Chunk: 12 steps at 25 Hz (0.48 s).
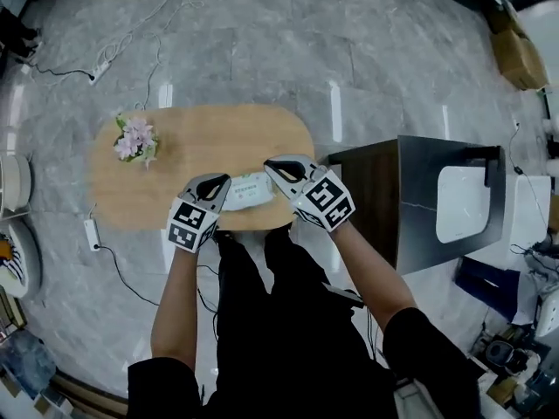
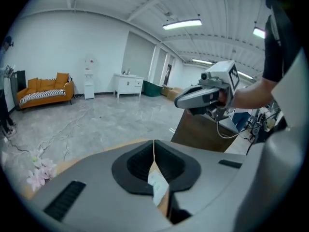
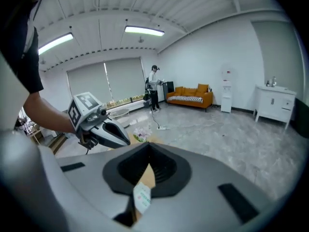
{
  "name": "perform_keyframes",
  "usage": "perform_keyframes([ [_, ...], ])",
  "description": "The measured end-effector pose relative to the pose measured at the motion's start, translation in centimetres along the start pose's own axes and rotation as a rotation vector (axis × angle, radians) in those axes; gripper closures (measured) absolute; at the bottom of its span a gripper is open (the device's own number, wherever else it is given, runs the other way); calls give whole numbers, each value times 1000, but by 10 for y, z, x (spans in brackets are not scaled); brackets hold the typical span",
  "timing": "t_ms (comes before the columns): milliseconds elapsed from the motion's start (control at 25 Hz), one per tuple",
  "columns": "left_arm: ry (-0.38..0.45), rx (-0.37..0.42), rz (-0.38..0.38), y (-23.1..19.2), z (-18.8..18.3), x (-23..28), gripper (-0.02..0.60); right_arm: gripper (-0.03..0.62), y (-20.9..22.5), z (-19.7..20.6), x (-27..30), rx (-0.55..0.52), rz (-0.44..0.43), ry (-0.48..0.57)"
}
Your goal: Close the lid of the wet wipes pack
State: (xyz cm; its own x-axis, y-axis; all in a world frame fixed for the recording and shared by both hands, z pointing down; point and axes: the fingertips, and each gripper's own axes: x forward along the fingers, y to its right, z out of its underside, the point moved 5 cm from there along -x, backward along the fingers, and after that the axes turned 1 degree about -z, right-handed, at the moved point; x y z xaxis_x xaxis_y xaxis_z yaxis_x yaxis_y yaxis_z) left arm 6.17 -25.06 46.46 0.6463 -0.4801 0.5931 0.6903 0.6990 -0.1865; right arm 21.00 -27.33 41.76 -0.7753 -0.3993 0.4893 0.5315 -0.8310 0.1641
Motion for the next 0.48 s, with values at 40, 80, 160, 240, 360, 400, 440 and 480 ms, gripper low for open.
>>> perform_keyframes([
  [40,14,9,-3,4,-14,-9,561,582,-1,-18,-14,-14,3,33],
  [80,24,13,-4,8,-27,-17,561,582,-4,-34,-28,-27,7,60],
  [160,49,2,-1,19,-47,-37,565,582,-12,-59,-58,-48,17,103],
  [240,94,-16,8,32,-67,-59,566,582,-22,-78,-87,-57,19,146],
  [360,193,2,-5,43,-109,-88,566,582,-24,-111,-124,-90,3,244],
  [400,227,15,-17,46,-122,-99,566,582,-25,-121,-135,-100,-11,282],
  [440,260,25,-30,53,-132,-110,566,582,-28,-129,-148,-105,-28,320],
  [480,295,30,-38,62,-140,-123,566,582,-33,-134,-161,-111,-44,357],
])
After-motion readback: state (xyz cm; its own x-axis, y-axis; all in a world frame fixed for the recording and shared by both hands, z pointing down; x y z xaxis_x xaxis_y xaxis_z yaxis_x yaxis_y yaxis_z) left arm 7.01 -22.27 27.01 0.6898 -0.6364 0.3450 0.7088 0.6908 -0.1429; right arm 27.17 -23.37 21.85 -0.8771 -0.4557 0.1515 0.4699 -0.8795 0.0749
